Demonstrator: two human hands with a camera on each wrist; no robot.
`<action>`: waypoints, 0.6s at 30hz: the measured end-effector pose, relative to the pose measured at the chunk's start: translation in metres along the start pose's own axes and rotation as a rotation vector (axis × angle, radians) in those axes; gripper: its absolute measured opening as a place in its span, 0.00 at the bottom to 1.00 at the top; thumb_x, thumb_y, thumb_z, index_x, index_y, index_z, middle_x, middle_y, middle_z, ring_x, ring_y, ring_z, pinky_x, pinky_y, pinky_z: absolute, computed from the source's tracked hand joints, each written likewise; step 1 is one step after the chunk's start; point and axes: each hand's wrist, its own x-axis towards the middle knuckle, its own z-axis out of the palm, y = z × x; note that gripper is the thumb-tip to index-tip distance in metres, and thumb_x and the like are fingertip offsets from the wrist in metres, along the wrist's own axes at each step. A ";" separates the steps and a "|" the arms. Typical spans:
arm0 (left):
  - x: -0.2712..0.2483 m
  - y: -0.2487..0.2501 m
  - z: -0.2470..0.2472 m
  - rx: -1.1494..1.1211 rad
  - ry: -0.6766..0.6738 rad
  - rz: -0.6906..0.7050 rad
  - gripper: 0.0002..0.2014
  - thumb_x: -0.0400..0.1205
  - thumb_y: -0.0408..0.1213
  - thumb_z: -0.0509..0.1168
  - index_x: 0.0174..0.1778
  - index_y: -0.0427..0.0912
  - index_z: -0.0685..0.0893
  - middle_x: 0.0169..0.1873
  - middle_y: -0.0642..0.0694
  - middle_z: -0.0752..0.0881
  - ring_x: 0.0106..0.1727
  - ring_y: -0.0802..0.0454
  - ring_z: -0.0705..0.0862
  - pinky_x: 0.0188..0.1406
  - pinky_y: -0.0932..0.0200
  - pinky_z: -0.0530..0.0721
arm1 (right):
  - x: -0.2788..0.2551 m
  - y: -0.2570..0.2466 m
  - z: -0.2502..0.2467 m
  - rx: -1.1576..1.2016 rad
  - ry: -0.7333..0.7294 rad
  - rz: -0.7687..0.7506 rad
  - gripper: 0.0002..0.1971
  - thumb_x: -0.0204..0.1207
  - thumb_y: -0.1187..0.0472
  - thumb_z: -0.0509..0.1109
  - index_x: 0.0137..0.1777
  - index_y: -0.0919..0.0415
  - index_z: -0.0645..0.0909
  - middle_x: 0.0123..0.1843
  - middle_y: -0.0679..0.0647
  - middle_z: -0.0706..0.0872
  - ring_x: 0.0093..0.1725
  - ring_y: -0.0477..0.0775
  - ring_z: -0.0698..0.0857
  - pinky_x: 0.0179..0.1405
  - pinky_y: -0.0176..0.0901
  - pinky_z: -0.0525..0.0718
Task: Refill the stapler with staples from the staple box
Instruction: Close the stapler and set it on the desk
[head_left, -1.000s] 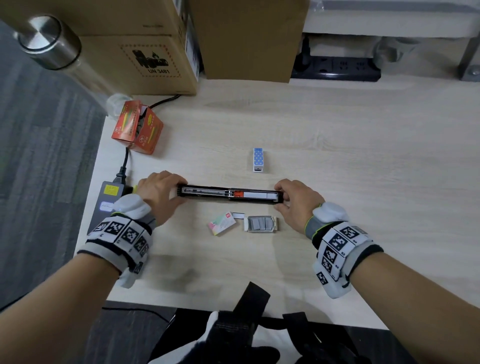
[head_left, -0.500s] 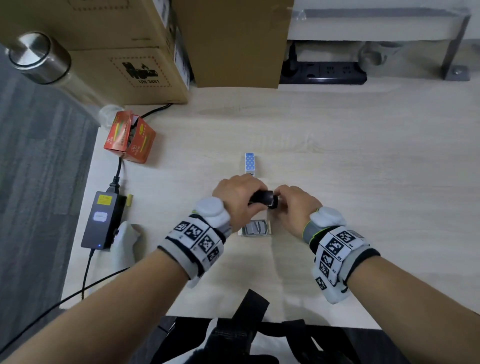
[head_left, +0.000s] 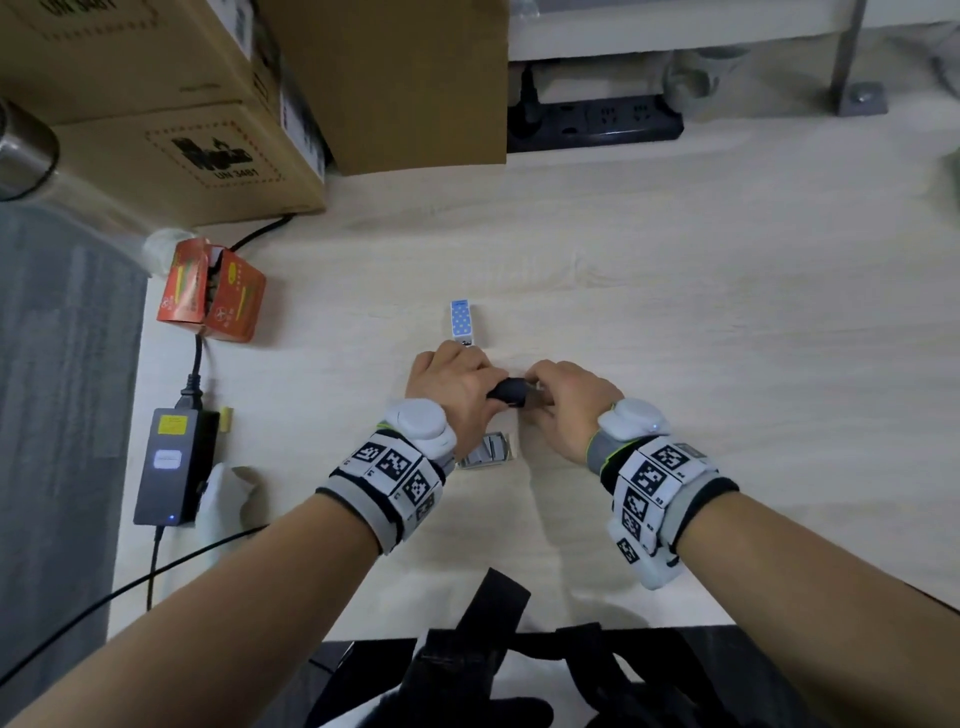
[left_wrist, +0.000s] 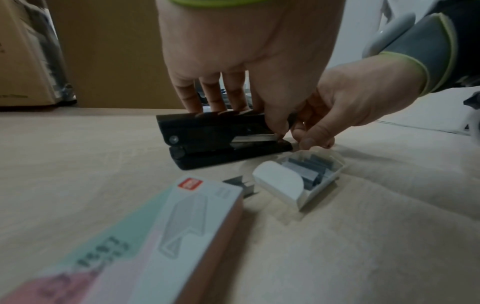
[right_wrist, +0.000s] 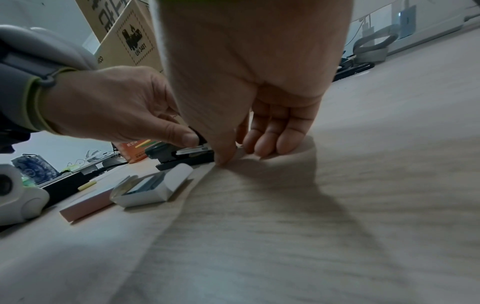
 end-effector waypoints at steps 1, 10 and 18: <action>0.001 0.000 0.000 0.013 -0.014 -0.007 0.15 0.77 0.46 0.69 0.58 0.48 0.86 0.53 0.49 0.86 0.64 0.42 0.74 0.60 0.48 0.68 | 0.000 0.001 -0.001 -0.006 0.000 -0.002 0.17 0.73 0.56 0.67 0.62 0.49 0.73 0.56 0.56 0.83 0.49 0.64 0.83 0.47 0.55 0.84; 0.006 0.013 -0.004 0.254 -0.174 -0.032 0.08 0.80 0.41 0.64 0.54 0.47 0.82 0.52 0.47 0.82 0.56 0.42 0.77 0.57 0.50 0.70 | 0.000 -0.005 -0.005 -0.021 -0.020 -0.001 0.18 0.71 0.62 0.64 0.61 0.49 0.73 0.53 0.55 0.82 0.46 0.64 0.83 0.43 0.51 0.82; 0.004 0.009 -0.028 0.390 -0.311 0.100 0.15 0.77 0.27 0.60 0.60 0.40 0.75 0.57 0.42 0.79 0.59 0.40 0.76 0.52 0.51 0.73 | -0.001 -0.013 -0.013 -0.052 0.020 -0.022 0.18 0.74 0.54 0.66 0.64 0.50 0.72 0.55 0.55 0.83 0.49 0.62 0.83 0.45 0.48 0.81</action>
